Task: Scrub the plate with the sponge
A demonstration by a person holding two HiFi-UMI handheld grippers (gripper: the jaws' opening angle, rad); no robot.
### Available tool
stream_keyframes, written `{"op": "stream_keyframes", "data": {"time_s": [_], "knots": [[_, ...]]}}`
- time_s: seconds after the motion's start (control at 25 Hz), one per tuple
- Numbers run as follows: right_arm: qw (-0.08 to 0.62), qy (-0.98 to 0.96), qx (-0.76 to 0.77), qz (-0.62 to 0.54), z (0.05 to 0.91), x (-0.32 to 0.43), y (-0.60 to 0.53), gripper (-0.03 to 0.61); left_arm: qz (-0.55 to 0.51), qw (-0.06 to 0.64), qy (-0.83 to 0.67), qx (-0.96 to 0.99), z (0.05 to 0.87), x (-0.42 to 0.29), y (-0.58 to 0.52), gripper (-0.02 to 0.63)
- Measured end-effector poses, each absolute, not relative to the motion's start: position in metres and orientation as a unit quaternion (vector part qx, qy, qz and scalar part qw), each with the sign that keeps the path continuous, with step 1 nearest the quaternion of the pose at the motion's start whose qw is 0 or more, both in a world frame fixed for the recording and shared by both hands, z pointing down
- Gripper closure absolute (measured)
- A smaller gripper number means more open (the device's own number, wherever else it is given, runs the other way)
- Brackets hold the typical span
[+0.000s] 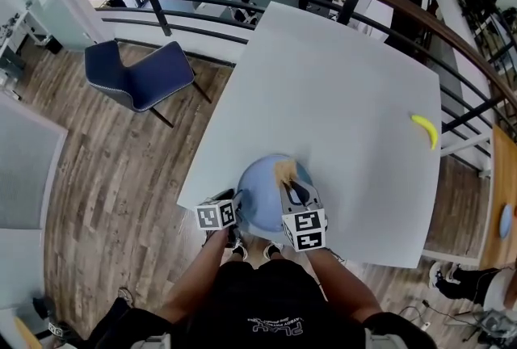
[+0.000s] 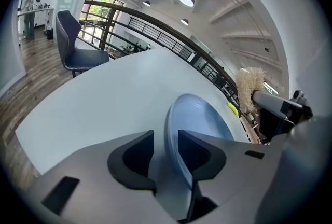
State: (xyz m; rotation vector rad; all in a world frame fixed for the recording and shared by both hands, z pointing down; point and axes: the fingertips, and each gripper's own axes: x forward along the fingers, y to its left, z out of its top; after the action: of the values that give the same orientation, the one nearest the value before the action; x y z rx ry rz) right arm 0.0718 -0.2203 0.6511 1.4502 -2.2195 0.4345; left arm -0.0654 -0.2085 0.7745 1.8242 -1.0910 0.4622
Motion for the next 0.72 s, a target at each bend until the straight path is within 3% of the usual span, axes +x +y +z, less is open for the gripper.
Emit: {"op": "stream_keyframes", "data": {"time_s": [0.36, 0.72], "knots": [[0.200, -0.822, 0.515, 0.138, 0.624, 0.048, -0.240, 0.522, 0.176, 0.420, -0.478, 0.751, 0.727, -0.097, -0.225, 0.463], [0.168, -0.829, 0.527, 0.085, 0.574, 0.046, -0.270, 0.522, 0.085, 0.342, -0.485, 0.800, 0.630, -0.102, -0.280, 0.465]]}}
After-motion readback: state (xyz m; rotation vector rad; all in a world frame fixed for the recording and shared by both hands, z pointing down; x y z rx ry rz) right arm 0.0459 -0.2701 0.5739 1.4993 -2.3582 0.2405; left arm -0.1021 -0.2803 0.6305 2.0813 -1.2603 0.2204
